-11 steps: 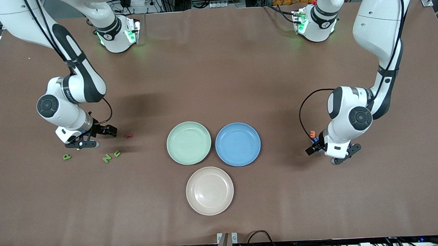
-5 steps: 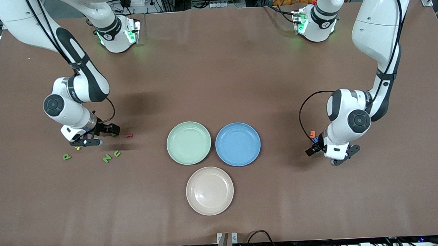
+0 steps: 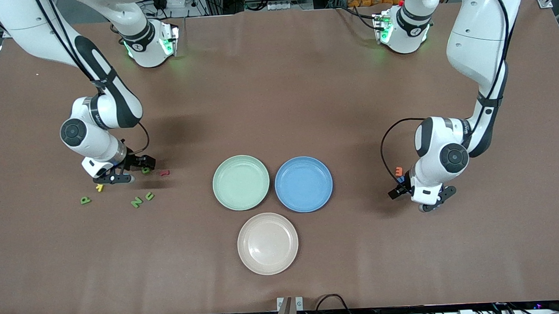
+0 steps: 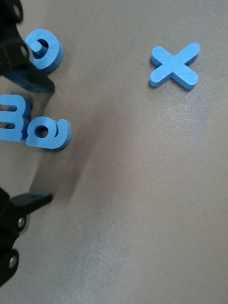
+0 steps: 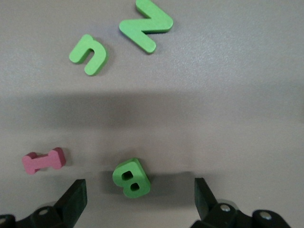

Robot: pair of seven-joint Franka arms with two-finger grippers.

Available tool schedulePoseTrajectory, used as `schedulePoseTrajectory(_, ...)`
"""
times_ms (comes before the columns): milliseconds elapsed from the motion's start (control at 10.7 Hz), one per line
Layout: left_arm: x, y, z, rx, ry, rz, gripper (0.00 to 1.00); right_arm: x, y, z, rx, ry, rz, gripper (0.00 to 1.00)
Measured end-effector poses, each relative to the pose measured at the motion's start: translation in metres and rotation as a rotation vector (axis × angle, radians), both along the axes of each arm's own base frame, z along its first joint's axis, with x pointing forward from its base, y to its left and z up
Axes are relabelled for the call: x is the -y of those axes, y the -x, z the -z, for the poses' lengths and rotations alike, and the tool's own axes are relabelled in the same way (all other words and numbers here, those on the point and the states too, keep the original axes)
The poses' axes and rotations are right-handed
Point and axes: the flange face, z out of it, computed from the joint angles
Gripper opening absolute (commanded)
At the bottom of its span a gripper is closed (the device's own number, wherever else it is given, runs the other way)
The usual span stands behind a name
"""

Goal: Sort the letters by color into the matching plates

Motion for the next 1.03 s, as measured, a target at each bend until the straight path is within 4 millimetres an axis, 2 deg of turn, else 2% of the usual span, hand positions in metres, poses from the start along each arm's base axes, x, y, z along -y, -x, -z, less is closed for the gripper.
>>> schedulePoseTrajectory(187, 0.000, -0.004, -0.006, 0.016, -0.008, 0.020, 0.00, -0.002, 0.002, 0.003, 0.002, -0.002, -0.003, 0.93)
schedulePoseTrajectory(280, -0.001, -0.006, -0.008, 0.021, -0.007, 0.019, 0.00, -0.003, 0.002, 0.006, 0.001, -0.003, -0.005, 0.83)
schedulePoseTrajectory(373, -0.001, -0.007, -0.010, 0.026, -0.007, 0.019, 0.00, -0.004, 0.003, 0.008, -0.001, -0.004, -0.007, 0.69)
schedulePoseTrajectory(840, 0.000, -0.011, -0.014, 0.035, -0.006, 0.021, 0.00, -0.006, 0.002, 0.007, 0.007, -0.005, -0.015, 0.43)
schedulePoseTrajectory(1027, 0.005, -0.021, -0.029, 0.057, -0.003, 0.029, 0.00, -0.006, 0.001, 0.006, 0.012, -0.004, -0.015, 0.33)
